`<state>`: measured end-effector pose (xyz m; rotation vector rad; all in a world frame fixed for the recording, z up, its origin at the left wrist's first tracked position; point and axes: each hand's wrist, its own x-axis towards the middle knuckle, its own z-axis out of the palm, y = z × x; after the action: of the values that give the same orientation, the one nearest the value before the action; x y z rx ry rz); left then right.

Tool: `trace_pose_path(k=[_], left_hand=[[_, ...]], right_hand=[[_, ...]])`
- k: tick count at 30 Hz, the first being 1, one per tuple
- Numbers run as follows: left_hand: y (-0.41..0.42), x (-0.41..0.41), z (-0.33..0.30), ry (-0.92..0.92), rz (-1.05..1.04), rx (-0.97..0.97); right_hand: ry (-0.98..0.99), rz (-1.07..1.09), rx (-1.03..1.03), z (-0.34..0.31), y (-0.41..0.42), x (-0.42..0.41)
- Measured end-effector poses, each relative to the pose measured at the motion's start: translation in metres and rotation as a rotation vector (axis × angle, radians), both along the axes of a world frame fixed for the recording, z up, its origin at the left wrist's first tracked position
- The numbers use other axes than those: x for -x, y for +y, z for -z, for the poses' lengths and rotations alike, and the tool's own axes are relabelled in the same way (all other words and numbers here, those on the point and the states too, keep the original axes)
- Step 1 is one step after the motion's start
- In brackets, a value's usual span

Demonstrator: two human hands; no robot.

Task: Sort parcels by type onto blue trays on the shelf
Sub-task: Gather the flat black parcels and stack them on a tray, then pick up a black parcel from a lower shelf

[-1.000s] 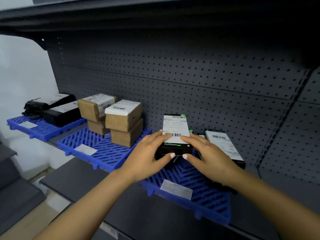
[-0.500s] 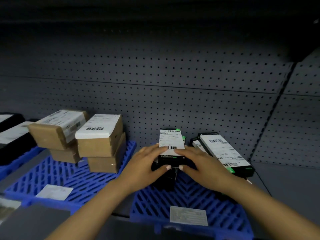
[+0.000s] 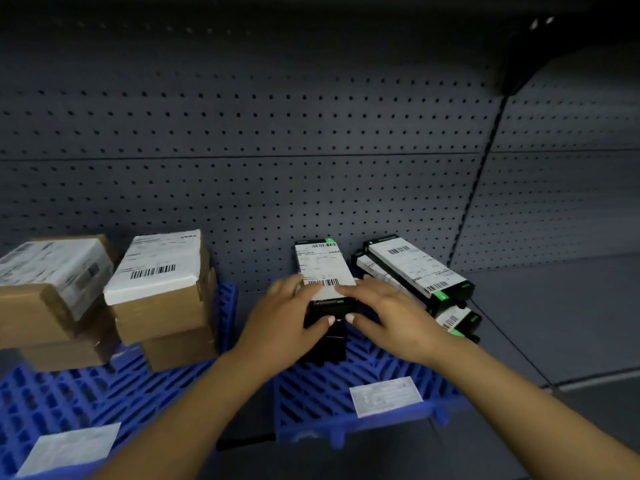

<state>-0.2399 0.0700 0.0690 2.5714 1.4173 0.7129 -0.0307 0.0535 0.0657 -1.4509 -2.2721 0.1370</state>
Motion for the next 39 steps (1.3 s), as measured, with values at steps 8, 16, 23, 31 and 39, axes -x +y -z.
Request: trace_pose_path(k=[8, 16, 23, 31, 39], left_hand=[[-0.005, -0.007, -0.017, 0.138, 0.069, -0.109], [-0.05, -0.063, -0.042, 0.082, 0.35, -0.224], [-0.111, -0.156, -0.062, 0.076, 0.484, -0.325], [-0.223, -0.298, -0.051, 0.013, 0.699, -0.263], [-0.315, -0.416, -0.024, 0.026, 0.862, -0.162]], right_hand=[[-0.142, 0.159, -0.046, -0.014, -0.046, -0.001], [-0.106, 0.288, -0.119, -0.038, -0.137, -0.057], [-0.091, 0.448, -0.184, -0.056, -0.24, -0.138], [-0.12, 0.691, -0.152, -0.055, -0.394, -0.25], [-0.119, 0.885, -0.085, -0.035, -0.511, -0.34]])
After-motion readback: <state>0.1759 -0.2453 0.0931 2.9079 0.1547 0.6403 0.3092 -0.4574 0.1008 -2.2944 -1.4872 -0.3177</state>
